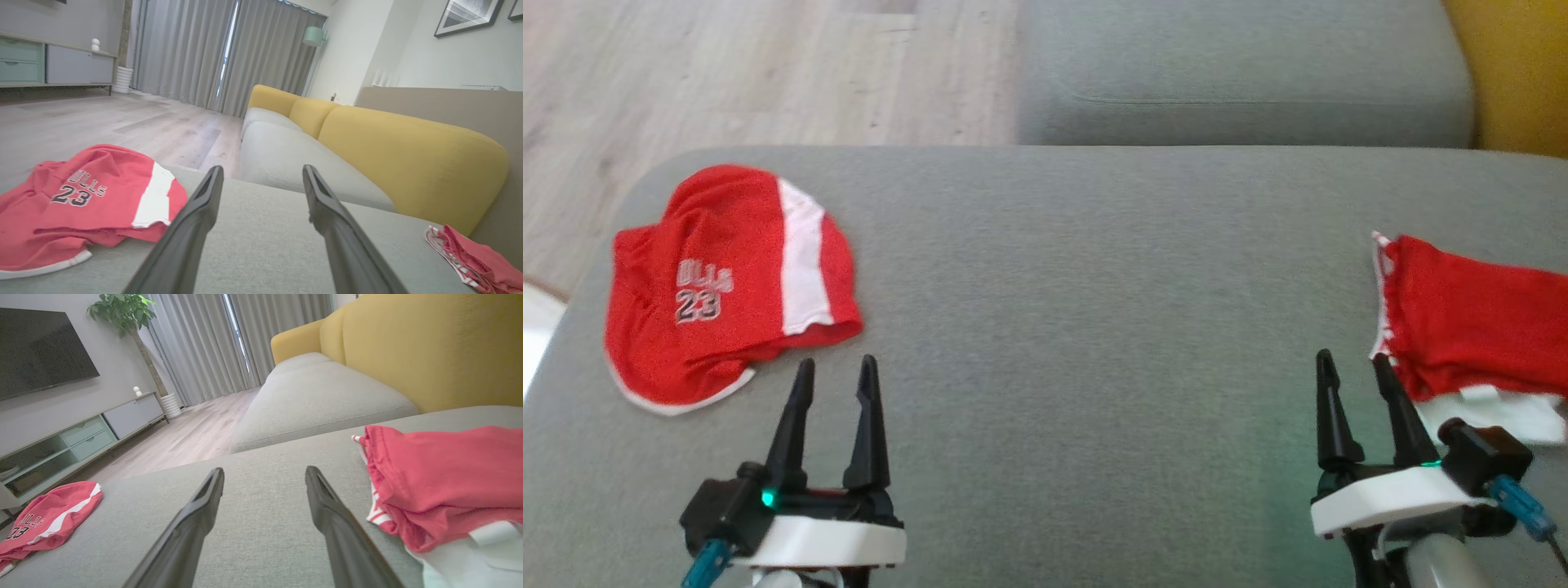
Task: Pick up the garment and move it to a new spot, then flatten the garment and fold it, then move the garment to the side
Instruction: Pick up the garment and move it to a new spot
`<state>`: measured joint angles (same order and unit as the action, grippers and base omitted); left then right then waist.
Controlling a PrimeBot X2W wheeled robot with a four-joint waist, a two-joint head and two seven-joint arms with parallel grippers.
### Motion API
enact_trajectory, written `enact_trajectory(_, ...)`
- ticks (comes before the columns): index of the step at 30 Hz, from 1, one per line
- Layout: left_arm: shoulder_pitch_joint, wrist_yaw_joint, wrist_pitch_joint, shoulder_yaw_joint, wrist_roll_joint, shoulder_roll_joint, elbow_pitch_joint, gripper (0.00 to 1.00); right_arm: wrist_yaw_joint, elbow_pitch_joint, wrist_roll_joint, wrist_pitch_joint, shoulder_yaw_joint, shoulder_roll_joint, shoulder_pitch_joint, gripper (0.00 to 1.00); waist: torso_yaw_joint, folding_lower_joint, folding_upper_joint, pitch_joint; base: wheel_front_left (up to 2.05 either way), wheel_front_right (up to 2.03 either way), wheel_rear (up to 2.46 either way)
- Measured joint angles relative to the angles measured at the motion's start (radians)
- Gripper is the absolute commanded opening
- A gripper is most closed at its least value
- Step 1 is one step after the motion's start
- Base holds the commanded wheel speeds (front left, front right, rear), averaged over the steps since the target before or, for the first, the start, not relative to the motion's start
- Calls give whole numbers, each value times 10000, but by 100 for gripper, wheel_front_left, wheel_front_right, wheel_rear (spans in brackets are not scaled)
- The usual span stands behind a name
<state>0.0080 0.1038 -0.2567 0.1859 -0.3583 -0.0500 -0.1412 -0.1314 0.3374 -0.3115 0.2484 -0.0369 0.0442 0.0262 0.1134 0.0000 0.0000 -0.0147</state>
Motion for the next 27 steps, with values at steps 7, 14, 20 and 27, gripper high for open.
enact_trajectory(7,-15,-71,0,-330,215,2,6,100,0,8,-157,2,-303,2,-26,100,894,0,0,52,0,0,0)
enact_trajectory(14,-14,-81,0,-708,299,0,6,100,0,52,-393,13,-610,0,-23,100,1863,0,0,132,0,0,0)
enact_trajectory(20,-14,-79,0,-905,343,0,6,100,0,59,-405,13,-821,0,-16,100,2192,0,0,198,0,0,0)
enact_trajectory(27,-63,-67,0,-1204,349,4,56,100,0,42,-403,13,-874,2,12,100,2246,0,0,432,0,0,0)
